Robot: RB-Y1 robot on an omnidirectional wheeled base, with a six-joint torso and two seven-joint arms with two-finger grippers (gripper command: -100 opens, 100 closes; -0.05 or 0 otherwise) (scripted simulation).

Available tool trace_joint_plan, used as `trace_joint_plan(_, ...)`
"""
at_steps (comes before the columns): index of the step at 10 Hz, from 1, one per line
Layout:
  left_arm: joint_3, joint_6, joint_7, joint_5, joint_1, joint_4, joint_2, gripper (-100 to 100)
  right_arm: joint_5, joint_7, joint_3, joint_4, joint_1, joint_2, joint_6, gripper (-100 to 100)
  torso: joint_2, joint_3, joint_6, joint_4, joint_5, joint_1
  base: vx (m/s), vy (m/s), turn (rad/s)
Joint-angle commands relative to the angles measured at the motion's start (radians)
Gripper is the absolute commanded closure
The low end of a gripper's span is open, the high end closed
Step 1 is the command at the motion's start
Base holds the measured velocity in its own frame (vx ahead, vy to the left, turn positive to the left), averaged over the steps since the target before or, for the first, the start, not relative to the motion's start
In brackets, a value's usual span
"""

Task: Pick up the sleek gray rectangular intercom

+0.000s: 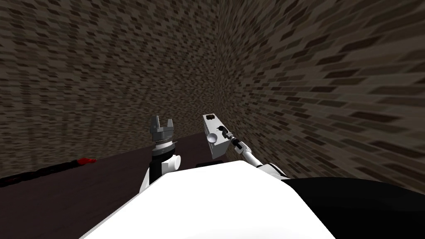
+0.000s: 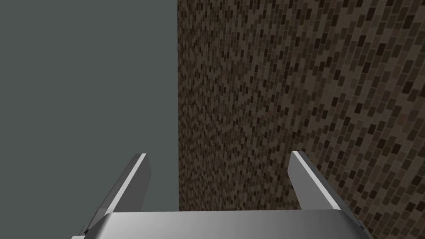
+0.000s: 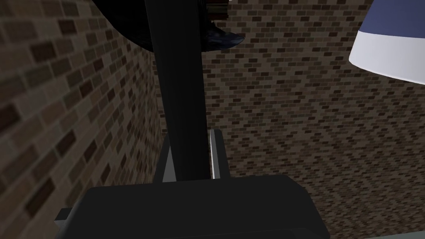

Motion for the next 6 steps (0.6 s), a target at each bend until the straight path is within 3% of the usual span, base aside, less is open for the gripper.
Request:
trace_joint_plan(1,0.0,0.0,0.0,0.0,0.0,0.0,0.0,0,0.05,-0.024,0.004,-0.05,0.028,0.028,0.018,100,0.0,0.0,0.0,0.0,0.0,0.0,0.084,-0.054,-0.159)
trace_joint_plan(2,0.0,0.0,0.0,0.0,0.0,0.0,0.0,0,0.064,-0.024,0.004,-0.065,0.028,0.028,0.018,100,-0.001,-0.001,0.001,-0.001,0.0,-0.001,0.058,-0.029,-0.083)
trace_joint_plan(3,0.0,0.0,0.0,0.0,0.0,0.0,0.0,0,0.103,-0.046,0.01,-0.109,0.066,0.049,0.039,100,-0.001,-0.001,0.0,-0.001,-0.001,-0.001,0.065,-0.028,-0.181)
trace_joint_plan(4,0.0,0.0,0.0,0.0,0.0,0.0,0.0,0,0.113,-0.046,0.01,-0.136,0.066,0.049,0.039,100,-0.001,-0.001,0.002,-0.001,-0.001,-0.001,0.056,-0.019,-0.096)
trace_joint_plan(5,0.0,0.0,0.0,0.0,0.0,0.0,0.0,0,0.152,-0.068,0.015,-0.163,0.104,0.07,0.06,100,-0.002,-0.001,0.0,-0.001,-0.001,0.0,0.064,-0.034,-0.159)
trace_joint_plan(6,0.0,0.0,0.0,0.0,0.0,0.0,0.0,0,0.162,-0.068,0.015,-0.193,0.104,0.07,0.06,100,-0.002,-0.002,0.002,-0.002,-0.001,-0.001,0.055,-0.024,-0.086)
